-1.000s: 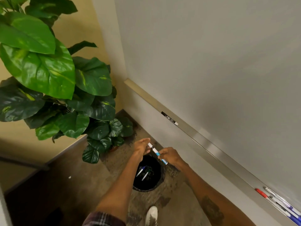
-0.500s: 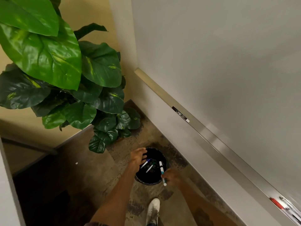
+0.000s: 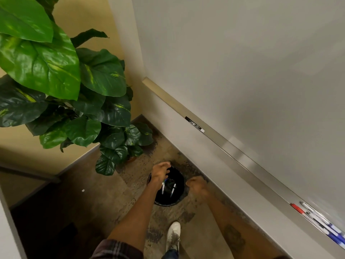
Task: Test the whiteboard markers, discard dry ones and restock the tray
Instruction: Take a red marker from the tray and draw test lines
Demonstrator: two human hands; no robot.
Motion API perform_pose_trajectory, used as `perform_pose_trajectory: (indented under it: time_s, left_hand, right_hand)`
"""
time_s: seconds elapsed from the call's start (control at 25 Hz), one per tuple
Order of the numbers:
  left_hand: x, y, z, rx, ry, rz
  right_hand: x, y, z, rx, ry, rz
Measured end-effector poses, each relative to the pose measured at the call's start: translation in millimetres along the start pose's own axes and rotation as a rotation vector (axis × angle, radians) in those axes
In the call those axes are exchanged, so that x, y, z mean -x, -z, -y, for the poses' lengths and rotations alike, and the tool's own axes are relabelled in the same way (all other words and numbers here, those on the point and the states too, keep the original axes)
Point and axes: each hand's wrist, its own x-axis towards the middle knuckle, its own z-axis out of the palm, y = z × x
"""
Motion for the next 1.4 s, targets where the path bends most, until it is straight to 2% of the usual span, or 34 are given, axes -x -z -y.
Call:
perform_pose_trajectory:
  time_s: [0.2, 0.4, 0.68, 0.96, 1.2, 1.4]
  left_hand:
    - [21.9, -60.8, -2.4, -0.137, -0.087, 0.134]
    - [65.5, -140.3, -1.5, -0.242, -0.153, 0.271]
    - [121.9, -254.0, 23.7, -0.383, -0.189, 0.435]
    - [168.1, -347.0, 62.6, -0.455, -0.192, 0.582]
    - [180.9, -399.2, 89.2, -0.552, -0.218, 0.595]
    - [174.4, -422.7, 104.1, -0.602, -0.241, 0.578]
  right_hand:
    - [34.4, 53.9, -11.5, -0.139, 0.054, -0.116]
    - [73.8, 124.7, -52.4, -0.270, 0.081, -0.241]
    - [123.5, 214.2, -146.5, -0.482, 0.070, -0.492]
    - [149.4, 266.1, -260.1, -0.559, -0.094, -0.669]
    - [143.4, 282.5, -337.5, -0.541, -0.273, -0.727]
    - [134.8, 283.5, -353.4, -0.513, -0.275, -0.706]
